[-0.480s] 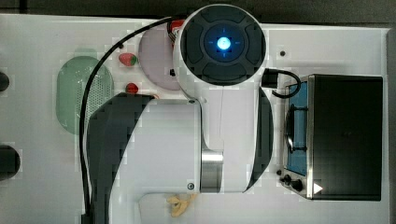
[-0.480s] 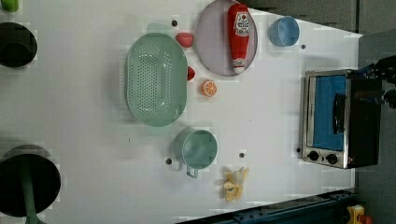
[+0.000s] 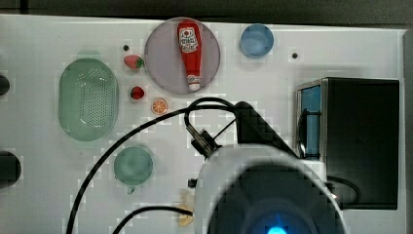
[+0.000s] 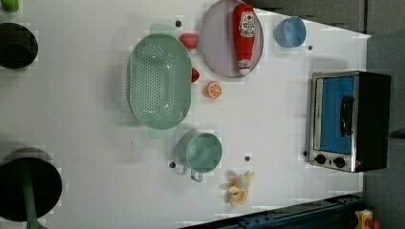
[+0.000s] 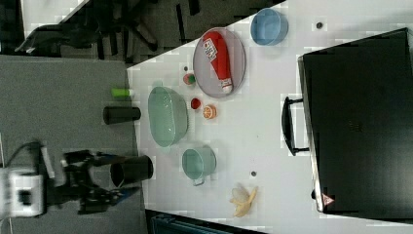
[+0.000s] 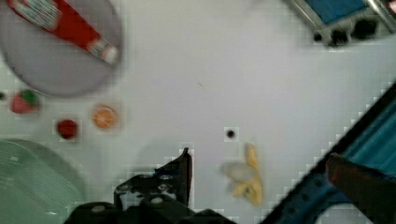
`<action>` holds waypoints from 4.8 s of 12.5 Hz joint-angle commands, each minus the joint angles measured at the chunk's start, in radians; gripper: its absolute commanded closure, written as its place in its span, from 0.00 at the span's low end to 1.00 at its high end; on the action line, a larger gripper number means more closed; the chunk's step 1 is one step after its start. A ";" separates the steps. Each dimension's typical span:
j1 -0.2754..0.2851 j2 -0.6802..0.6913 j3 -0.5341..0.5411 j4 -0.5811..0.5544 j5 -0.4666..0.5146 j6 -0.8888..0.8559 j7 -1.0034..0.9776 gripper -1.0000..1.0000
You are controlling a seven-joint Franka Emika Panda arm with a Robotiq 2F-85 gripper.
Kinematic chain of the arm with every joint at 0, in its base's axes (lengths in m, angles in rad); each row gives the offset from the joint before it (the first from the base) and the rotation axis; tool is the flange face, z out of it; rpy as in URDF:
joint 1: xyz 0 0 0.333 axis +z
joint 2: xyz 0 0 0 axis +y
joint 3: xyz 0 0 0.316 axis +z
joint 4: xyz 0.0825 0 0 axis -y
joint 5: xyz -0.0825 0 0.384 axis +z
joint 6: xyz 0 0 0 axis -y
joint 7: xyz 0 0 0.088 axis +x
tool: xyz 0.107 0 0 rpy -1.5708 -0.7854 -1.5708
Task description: Flap open oven.
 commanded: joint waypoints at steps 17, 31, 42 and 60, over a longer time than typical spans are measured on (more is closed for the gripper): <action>-0.038 0.117 -0.156 -0.214 -0.074 0.280 -0.582 0.82; -0.073 0.399 -0.387 -0.296 -0.131 0.821 -1.009 0.82; -0.059 0.522 -0.369 -0.297 -0.160 0.891 -1.033 0.82; 0.109 0.665 -0.191 -0.296 -0.762 0.693 -0.320 0.82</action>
